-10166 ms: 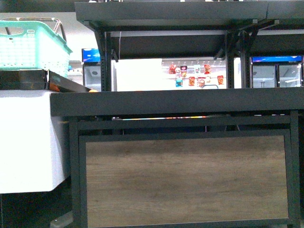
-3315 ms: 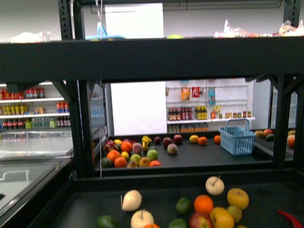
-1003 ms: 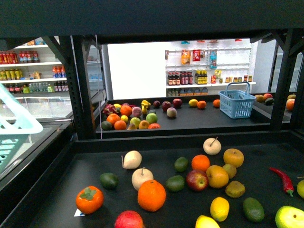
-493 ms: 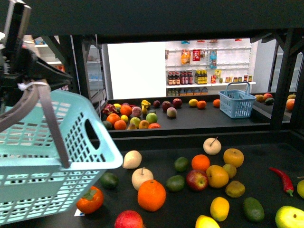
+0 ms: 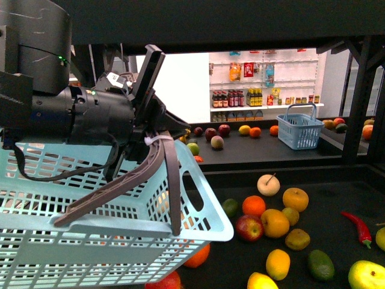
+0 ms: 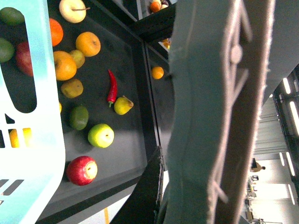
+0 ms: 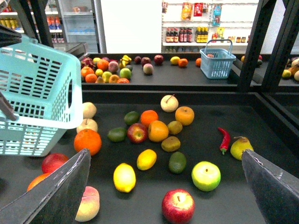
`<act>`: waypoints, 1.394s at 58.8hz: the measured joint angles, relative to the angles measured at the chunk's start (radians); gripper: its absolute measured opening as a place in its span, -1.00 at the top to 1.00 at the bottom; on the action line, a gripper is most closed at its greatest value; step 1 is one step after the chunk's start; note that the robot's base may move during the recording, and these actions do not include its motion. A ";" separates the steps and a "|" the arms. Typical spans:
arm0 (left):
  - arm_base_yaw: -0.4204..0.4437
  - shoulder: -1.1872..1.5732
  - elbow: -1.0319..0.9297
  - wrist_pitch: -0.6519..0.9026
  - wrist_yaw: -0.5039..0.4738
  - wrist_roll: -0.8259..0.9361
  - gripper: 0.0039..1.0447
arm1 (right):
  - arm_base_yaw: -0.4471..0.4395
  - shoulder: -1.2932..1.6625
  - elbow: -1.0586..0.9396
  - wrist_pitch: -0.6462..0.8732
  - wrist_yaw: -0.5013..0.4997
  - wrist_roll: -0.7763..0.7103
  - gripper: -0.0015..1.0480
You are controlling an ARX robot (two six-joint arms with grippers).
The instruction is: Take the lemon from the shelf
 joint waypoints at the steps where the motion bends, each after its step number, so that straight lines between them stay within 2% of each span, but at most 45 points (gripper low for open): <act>1: -0.002 0.003 0.002 0.002 -0.002 -0.003 0.87 | 0.000 0.000 0.000 0.000 0.000 0.000 -0.86; 28: -0.080 0.089 0.051 0.056 -0.031 -0.065 0.87 | 0.000 0.000 0.000 0.000 0.002 0.000 -0.86; 30: -0.080 0.089 0.051 0.057 -0.033 -0.064 0.87 | 0.019 0.020 0.008 -0.034 0.073 0.019 -0.86; 32: -0.080 0.089 0.055 0.058 -0.034 -0.061 0.87 | 0.053 0.089 0.047 -0.124 0.225 0.072 -0.86; 36: -0.080 0.089 0.057 0.059 -0.037 -0.060 0.87 | 0.035 0.212 0.079 -0.153 0.298 0.148 -0.86; 40: -0.080 0.089 0.059 0.060 -0.042 -0.056 0.87 | -0.022 0.355 0.102 -0.095 0.251 0.200 -0.86; 47: -0.080 0.089 0.059 0.060 -0.044 -0.058 0.87 | -0.153 0.665 0.187 0.103 0.052 0.228 -0.86; 54: -0.080 0.089 0.059 0.060 -0.040 -0.057 0.87 | -0.261 1.086 0.384 0.312 -0.079 0.232 -0.86; 67: -0.080 0.089 0.061 0.061 -0.043 -0.054 0.88 | -0.252 1.755 0.786 0.330 -0.150 0.147 -0.86; 82: -0.080 0.089 0.061 0.061 -0.040 -0.059 0.88 | -0.158 2.122 1.044 0.337 -0.226 -0.046 -0.86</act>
